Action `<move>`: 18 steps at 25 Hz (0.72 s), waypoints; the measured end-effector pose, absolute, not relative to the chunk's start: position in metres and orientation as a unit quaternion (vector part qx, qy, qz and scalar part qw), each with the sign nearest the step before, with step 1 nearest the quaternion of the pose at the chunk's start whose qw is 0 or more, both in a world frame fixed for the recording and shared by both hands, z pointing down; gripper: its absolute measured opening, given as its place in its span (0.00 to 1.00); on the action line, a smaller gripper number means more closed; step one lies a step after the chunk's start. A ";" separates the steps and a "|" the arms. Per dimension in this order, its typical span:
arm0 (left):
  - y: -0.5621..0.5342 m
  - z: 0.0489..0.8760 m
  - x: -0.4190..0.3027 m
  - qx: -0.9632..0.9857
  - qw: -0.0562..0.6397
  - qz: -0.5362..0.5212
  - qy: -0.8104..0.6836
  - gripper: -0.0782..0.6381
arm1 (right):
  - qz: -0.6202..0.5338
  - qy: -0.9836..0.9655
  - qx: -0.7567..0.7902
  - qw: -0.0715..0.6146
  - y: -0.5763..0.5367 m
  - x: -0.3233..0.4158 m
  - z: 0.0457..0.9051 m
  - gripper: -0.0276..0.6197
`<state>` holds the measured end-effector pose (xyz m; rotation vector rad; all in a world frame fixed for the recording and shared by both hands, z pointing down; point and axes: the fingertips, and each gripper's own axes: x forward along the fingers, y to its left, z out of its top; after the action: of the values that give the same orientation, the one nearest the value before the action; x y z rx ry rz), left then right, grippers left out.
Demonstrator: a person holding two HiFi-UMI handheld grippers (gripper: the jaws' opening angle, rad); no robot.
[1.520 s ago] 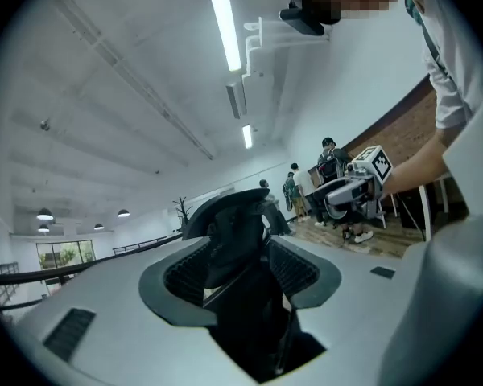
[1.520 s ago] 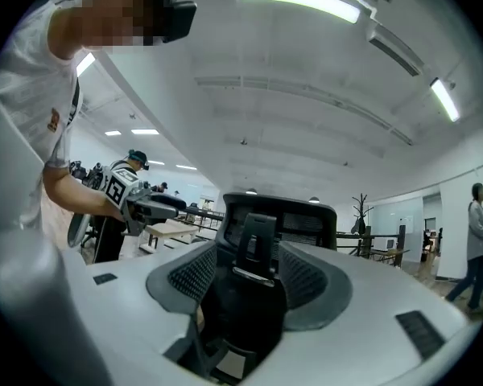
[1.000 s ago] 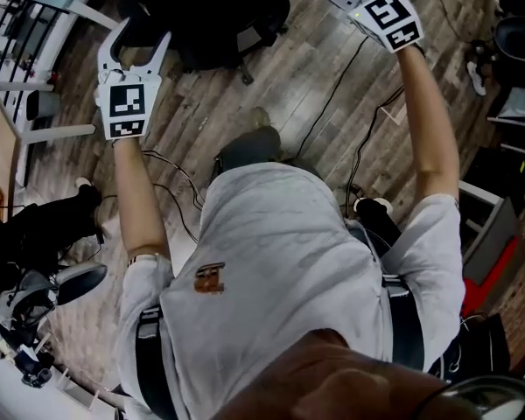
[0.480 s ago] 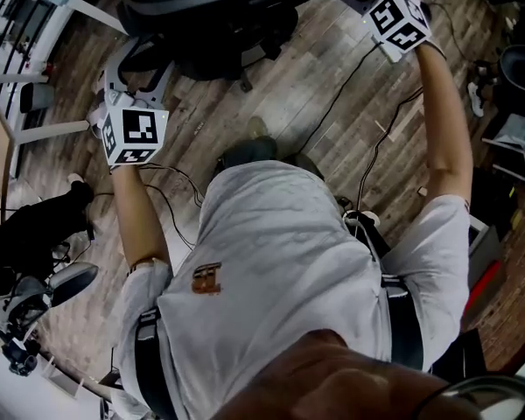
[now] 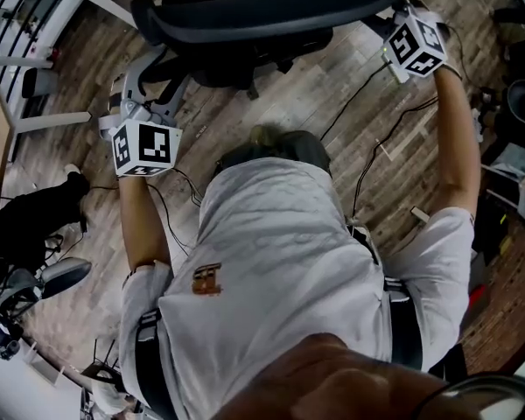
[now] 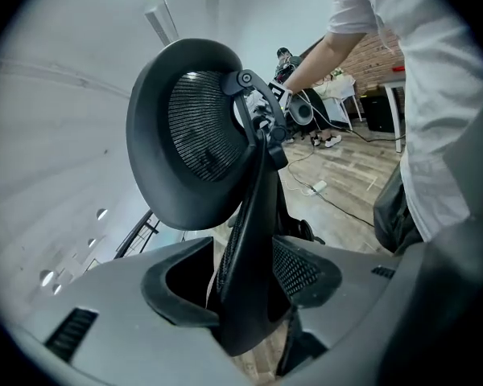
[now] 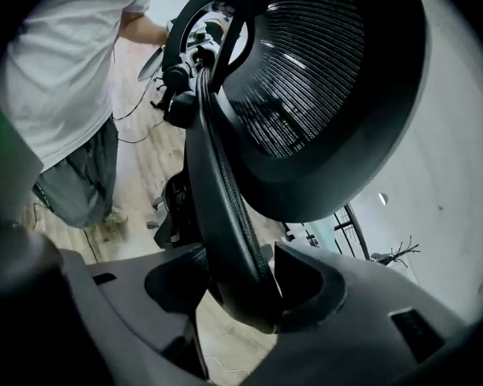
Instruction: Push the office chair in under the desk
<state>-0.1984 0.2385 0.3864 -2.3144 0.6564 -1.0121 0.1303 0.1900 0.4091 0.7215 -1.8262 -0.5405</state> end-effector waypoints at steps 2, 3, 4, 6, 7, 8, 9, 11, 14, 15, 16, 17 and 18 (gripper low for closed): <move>0.236 0.386 -0.199 -0.858 0.263 -0.375 0.234 0.44 | -0.228 -0.760 0.291 0.534 0.186 0.130 0.410 0.41; 0.233 0.385 -0.199 -0.859 0.263 -0.374 0.230 0.43 | -0.228 -0.758 0.289 0.539 0.184 0.130 0.409 0.41; 0.230 0.383 -0.199 -0.860 0.264 -0.373 0.227 0.43 | -0.227 -0.755 0.288 0.543 0.182 0.130 0.409 0.40; 0.222 0.381 -0.198 -0.862 0.264 -0.371 0.223 0.43 | -0.225 -0.751 0.291 0.548 0.176 0.131 0.407 0.40; 0.218 0.381 -0.198 -0.862 0.263 -0.372 0.222 0.43 | -0.224 -0.750 0.293 0.550 0.172 0.132 0.407 0.39; 0.213 0.381 -0.198 -0.862 0.262 -0.374 0.221 0.43 | -0.222 -0.748 0.294 0.552 0.168 0.133 0.407 0.39; 0.207 0.381 -0.198 -0.862 0.259 -0.376 0.221 0.43 | -0.222 -0.747 0.294 0.553 0.163 0.132 0.407 0.39; 0.195 0.381 -0.200 -0.861 0.253 -0.382 0.222 0.43 | -0.223 -0.747 0.294 0.553 0.150 0.130 0.407 0.39; 0.170 0.382 -0.204 -0.858 0.248 -0.388 0.226 0.43 | -0.227 -0.749 0.296 0.548 0.126 0.127 0.407 0.39; 0.160 0.382 -0.204 -0.858 0.248 -0.389 0.227 0.43 | -0.228 -0.749 0.296 0.547 0.116 0.126 0.406 0.39; 0.149 0.382 -0.205 -0.857 0.249 -0.389 0.229 0.43 | -0.229 -0.750 0.297 0.546 0.106 0.126 0.406 0.39; 0.138 0.382 -0.205 -0.856 0.249 -0.389 0.232 0.43 | -0.229 -0.750 0.297 0.545 0.095 0.126 0.406 0.39; 0.127 0.383 -0.205 -0.855 0.248 -0.390 0.235 0.43 | -0.230 -0.750 0.297 0.544 0.083 0.126 0.407 0.39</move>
<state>-0.2047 0.1275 0.3826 -2.3295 0.6396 -1.0635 0.1262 0.0834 0.4068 0.7054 -1.7796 -0.5467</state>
